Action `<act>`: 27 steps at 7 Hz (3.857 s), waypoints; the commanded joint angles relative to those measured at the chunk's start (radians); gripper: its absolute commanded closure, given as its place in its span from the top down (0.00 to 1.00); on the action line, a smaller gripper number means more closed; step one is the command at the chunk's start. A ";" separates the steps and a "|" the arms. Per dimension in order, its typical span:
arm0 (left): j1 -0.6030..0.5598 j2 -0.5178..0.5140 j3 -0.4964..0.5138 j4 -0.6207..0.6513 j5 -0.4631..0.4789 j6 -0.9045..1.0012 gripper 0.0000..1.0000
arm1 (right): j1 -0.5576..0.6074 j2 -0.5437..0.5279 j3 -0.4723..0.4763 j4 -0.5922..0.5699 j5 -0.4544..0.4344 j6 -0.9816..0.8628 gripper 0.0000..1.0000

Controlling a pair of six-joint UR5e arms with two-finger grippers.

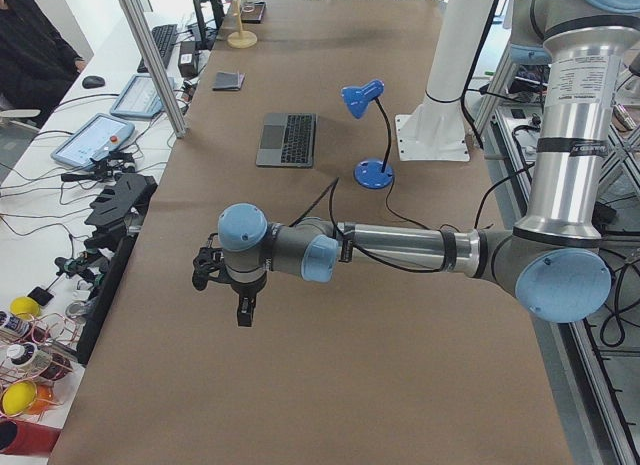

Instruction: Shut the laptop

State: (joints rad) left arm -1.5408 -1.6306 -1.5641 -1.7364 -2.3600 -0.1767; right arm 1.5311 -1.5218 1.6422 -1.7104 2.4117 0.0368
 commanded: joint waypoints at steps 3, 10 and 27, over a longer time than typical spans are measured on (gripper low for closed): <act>0.001 0.000 -0.001 0.001 -0.001 0.000 0.98 | 0.000 0.005 0.001 0.000 0.004 0.000 1.00; 0.001 0.000 -0.004 -0.003 -0.001 0.002 0.98 | 0.000 0.009 -0.001 0.000 0.006 0.002 1.00; 0.071 -0.141 -0.094 -0.005 -0.125 -0.321 0.98 | -0.129 0.234 0.033 -0.006 0.003 0.186 1.00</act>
State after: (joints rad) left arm -1.5047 -1.7388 -1.6178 -1.7383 -2.4336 -0.4171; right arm 1.4606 -1.3455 1.6647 -1.7175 2.4147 0.1340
